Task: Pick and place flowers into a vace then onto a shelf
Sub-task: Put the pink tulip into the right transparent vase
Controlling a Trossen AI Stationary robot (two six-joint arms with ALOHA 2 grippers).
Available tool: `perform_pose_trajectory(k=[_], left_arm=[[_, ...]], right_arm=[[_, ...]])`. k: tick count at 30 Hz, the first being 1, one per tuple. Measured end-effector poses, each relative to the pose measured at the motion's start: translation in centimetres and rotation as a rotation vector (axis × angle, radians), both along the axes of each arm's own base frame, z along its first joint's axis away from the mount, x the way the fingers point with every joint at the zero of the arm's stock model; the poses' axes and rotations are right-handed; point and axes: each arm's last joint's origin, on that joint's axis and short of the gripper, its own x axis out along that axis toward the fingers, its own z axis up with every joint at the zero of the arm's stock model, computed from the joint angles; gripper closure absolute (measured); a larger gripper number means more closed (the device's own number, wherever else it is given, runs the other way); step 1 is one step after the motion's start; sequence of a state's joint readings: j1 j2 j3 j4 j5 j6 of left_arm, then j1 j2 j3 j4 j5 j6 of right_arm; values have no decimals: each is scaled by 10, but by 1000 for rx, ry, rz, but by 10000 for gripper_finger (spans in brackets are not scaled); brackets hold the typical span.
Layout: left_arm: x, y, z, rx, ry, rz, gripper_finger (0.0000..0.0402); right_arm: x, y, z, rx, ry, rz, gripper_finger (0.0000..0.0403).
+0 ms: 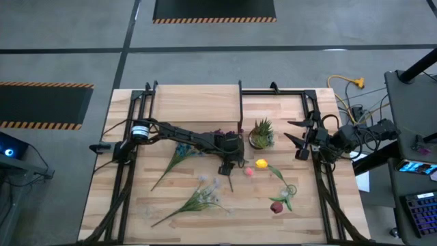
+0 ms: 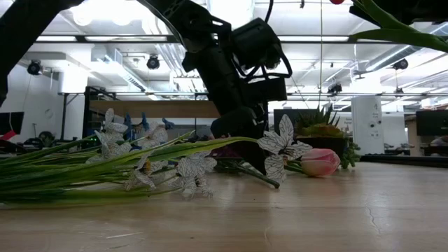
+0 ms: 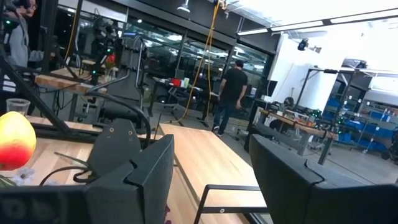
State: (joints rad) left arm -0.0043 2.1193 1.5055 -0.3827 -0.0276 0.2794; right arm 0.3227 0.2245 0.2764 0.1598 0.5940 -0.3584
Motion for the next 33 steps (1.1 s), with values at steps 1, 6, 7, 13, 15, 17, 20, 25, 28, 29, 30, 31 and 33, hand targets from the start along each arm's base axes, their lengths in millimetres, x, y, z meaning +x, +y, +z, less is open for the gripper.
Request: perform_pose_trajectory(k=[1, 6, 7, 13, 15, 17, 20, 25, 28, 29, 30, 31, 33], left_arm=[[0, 0, 0, 0, -1, 0, 187], [3, 0, 5, 0, -21, 0, 266], [4, 0, 7, -1, -28, 0, 287], [4, 0, 8, -1, -29, 3, 392], [4, 0, 7, -1, -25, 2, 394], [3, 0, 7, -2, -25, 3, 397], [3, 0, 9, -1, -27, 3, 399], [7, -1, 35, -2, -87, 2, 400], [3, -1, 54, -4, -72, 7, 401], [1, -1, 59, -6, -65, 13, 401], [0, -1, 65, -11, -72, 20, 401], [-2, -1, 73, -14, -86, 24, 401], [-7, -1, 89, -16, -122, 25, 401]], right_arm=[[0, 0, 0, 0, 0, 0, 202], [0, 0, 0, 0, 0, 0, 202], [0, 0, 0, 0, 0, 0, 202], [0, 0, 0, 0, 0, 0, 202], [0, 0, 0, 0, 1, 0, 202], [0, 0, 0, -1, 3, -1, 202], [0, 0, -1, -2, 7, -1, 202], [0, 0, -1, -2, 7, -1, 202], [0, 0, -1, -2, 7, -3, 202], [0, 0, -1, -3, 11, -3, 202], [0, 0, -1, -4, 14, -4, 202], [0, 0, -1, -3, 13, -4, 202], [0, 0, -1, -4, 14, -3, 202]])
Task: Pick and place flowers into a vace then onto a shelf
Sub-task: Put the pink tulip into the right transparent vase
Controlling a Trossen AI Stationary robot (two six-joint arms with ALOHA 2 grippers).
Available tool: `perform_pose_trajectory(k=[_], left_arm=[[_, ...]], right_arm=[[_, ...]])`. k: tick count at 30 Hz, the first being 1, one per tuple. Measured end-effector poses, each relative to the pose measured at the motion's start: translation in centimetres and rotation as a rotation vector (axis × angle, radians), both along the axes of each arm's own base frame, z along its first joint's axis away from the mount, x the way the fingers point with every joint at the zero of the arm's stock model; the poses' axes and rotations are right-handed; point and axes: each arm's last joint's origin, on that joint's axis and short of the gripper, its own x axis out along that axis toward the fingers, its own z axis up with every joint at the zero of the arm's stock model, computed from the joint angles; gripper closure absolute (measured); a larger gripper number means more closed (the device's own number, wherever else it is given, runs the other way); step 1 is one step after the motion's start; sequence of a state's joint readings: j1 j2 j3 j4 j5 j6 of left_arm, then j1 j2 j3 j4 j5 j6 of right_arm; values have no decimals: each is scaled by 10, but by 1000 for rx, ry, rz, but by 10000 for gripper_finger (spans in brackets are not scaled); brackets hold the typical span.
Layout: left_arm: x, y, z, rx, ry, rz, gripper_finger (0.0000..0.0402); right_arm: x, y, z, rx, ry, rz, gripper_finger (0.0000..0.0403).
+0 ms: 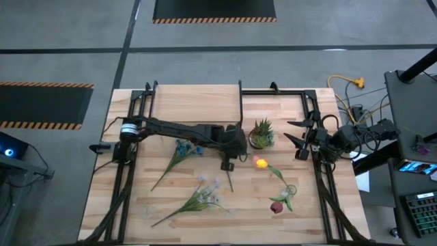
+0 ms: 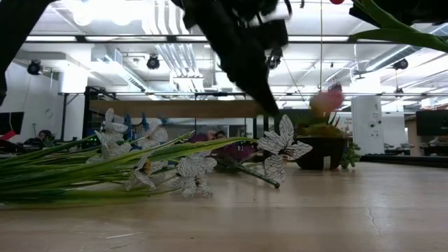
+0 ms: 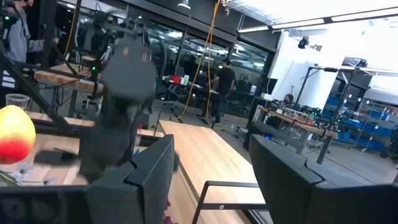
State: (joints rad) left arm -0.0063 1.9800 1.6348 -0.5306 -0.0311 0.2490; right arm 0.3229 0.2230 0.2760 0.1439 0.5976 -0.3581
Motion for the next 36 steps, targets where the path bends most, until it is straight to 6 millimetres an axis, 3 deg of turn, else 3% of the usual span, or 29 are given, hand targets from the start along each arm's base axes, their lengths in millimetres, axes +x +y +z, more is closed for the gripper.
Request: perform_pose_trajectory(k=[8, 13, 17, 26, 36], left_arm=[[-40, 2, 64, 25, -104, 67, 401], [-65, 3, 115, 21, -320, 89, 401], [-75, 2, 136, 18, -486, 81, 401], [-73, 2, 154, 14, -878, 78, 401], [-63, 0, 158, -16, -1046, 21, 402]], right_arm=[[-1, 0, 3, 13, -10, 2, 202], [-1, 0, 4, 13, -10, 3, 202], [-1, 0, 4, 13, -12, 7, 202], [-3, 4, 18, -15, -161, 180, 202], [7, 8, 25, 7, -224, 204, 202]])
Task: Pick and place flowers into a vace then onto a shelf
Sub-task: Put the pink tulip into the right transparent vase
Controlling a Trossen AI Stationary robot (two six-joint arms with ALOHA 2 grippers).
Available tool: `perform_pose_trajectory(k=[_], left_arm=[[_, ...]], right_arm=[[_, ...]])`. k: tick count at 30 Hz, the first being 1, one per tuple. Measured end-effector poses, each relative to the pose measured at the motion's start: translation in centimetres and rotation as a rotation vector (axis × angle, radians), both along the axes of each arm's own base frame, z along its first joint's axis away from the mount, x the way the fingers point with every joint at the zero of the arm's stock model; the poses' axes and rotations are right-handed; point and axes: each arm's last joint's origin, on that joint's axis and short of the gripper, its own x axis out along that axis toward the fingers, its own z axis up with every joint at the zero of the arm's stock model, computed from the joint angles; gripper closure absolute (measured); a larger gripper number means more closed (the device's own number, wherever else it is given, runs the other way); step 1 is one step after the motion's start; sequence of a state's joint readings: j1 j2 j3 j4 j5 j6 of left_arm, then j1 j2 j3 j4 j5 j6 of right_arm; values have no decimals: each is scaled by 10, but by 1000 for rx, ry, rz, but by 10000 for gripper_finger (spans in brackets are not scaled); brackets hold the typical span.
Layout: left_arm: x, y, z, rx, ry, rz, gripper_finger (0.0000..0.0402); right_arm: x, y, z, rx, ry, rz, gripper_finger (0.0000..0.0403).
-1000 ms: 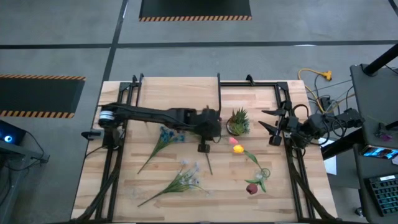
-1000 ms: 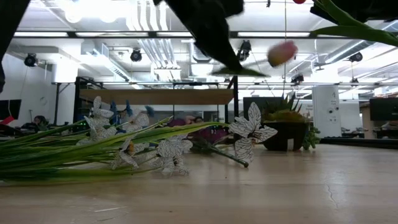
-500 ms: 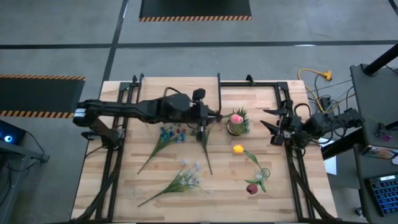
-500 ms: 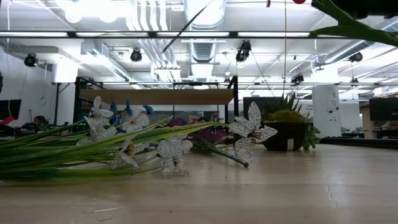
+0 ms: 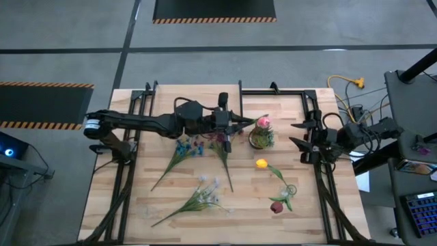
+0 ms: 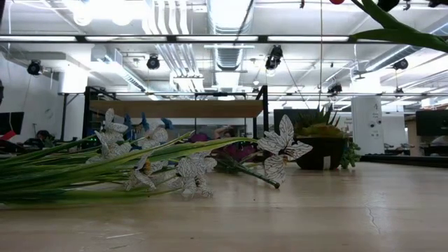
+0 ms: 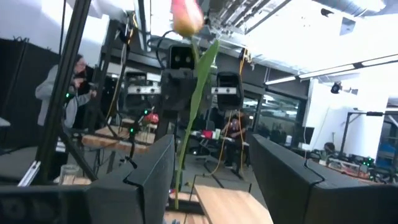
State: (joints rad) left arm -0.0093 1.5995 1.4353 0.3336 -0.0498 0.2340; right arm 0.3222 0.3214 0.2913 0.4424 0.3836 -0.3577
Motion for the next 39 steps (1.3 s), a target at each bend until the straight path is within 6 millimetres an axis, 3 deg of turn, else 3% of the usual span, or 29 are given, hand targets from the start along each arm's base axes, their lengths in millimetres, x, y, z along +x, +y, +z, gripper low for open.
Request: perform_pose_trajectory(k=[5, 11, 21, 30, 39], left_arm=[[7, -1, -8, 4, 11, -24, 402], [8, -1, -6, 4, -27, -23, 401], [8, -1, -7, 4, -19, -24, 401], [8, -2, -6, 5, -25, -31, 401], [8, -4, -6, 14, -27, -83, 401]], right_arm=[[17, 4, 3, -1, -33, -20, 202], [52, 8, 12, 17, 64, -45, 199], [110, 0, 27, 22, 165, -148, 152], [129, -5, 34, 8, 139, -41, 125], [135, -6, 38, 1, 119, 21, 158]])
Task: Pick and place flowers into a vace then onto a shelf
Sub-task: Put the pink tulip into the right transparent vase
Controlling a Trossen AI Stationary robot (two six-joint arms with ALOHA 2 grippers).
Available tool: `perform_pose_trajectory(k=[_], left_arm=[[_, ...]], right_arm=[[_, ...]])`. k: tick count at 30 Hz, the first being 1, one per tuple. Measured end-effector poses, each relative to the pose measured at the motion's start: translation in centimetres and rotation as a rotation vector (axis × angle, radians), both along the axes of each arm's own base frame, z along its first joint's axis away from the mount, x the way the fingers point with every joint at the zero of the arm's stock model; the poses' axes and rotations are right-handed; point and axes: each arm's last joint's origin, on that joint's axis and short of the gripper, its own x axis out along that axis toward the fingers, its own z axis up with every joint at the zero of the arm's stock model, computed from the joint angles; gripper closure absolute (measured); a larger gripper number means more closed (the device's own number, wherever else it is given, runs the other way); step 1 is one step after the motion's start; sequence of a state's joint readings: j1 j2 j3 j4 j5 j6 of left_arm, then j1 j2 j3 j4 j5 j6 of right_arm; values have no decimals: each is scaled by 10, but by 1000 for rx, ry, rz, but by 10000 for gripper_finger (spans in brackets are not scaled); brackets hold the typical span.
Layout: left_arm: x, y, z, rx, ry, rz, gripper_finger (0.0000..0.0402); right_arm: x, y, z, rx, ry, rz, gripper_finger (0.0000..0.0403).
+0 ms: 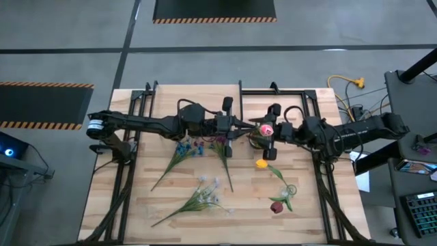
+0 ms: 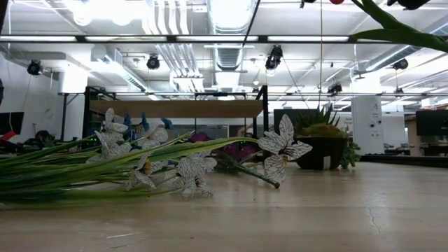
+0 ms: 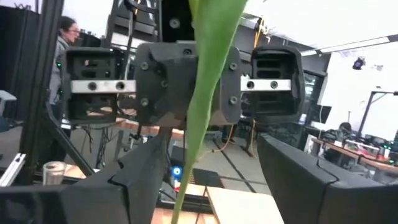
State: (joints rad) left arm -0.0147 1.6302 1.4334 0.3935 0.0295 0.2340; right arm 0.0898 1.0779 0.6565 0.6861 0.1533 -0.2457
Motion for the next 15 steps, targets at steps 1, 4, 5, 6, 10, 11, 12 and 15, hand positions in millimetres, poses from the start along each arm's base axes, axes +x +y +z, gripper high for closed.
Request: perform_pose_trajectory(k=[1, 4, 5, 6, 10, 11, 12, 15], left_arm=[[0, 0, 0, 0, 0, -2, 401], [0, 0, 0, 1, -1, -3, 401], [0, 0, 0, 1, 0, -3, 401], [0, 0, 0, 1, 0, -3, 401], [0, 0, 0, 1, 1, -3, 401], [0, 0, 0, 1, 1, -3, 401], [0, 0, 0, 1, 2, -3, 401], [0, 0, 0, 1, 2, -3, 401]], right_arm=[[1, 0, 2, 3, -3, 1, 164], [5, 1, 4, 9, -8, 11, 183], [6, 1, 4, 9, -7, 13, 190], [8, 1, 2, 8, 6, 12, 196], [15, 1, -2, 9, 28, 2, 226], [16, 1, -2, 9, 28, -1, 235], [16, 1, -1, 13, 25, -1, 246], [16, 0, -1, 23, 23, -3, 282]])
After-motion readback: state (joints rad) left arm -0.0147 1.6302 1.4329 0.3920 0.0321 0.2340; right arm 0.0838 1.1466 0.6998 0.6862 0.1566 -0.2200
